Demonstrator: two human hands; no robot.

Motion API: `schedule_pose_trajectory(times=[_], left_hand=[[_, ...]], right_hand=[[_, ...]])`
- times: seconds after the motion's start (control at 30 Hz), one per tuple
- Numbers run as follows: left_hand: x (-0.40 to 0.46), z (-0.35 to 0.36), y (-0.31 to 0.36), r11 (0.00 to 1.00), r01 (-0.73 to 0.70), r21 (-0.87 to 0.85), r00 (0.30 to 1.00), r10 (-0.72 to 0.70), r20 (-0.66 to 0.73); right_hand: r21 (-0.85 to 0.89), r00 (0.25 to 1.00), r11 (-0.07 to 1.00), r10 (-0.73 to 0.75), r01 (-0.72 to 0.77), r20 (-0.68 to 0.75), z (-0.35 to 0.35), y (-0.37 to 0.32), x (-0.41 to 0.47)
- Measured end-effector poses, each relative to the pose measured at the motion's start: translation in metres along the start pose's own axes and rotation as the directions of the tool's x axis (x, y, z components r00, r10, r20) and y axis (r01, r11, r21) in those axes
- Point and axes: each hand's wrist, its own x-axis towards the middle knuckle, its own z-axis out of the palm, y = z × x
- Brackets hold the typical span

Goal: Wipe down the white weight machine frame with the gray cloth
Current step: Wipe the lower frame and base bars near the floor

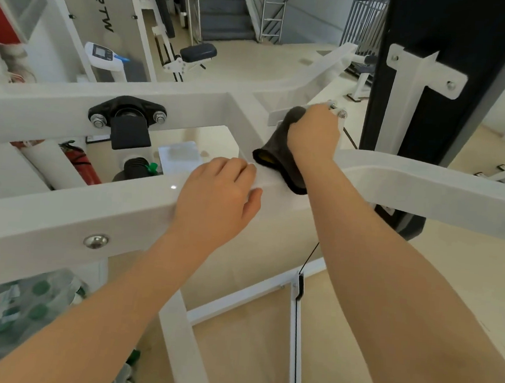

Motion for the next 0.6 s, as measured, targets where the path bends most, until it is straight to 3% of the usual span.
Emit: schedule_pose_trajectory(times=[0.17,0.37,0.53,0.6], left_hand=[[0.000,-0.001,0.002,0.999,0.016,0.043,1.000,-0.016,0.003],[0.001,-0.004,0.003,1.000,0.020,0.022,0.999,-0.021,0.024],[0.001,-0.003,0.004,0.999,0.019,0.028,0.999,-0.020,0.036],[0.002,-0.003,0.005,0.999,0.029,0.036,0.999,-0.031,0.042]], right_hand=[[0.047,0.992,0.997,-0.065,0.061,0.104,0.000,0.013,-0.009],[0.015,0.996,0.996,0.083,-0.084,0.043,-0.012,0.035,0.009],[-0.050,0.987,0.990,-0.125,0.131,0.102,0.002,0.029,-0.006],[0.044,0.963,0.969,-0.248,0.245,0.107,0.000,0.036,-0.012]])
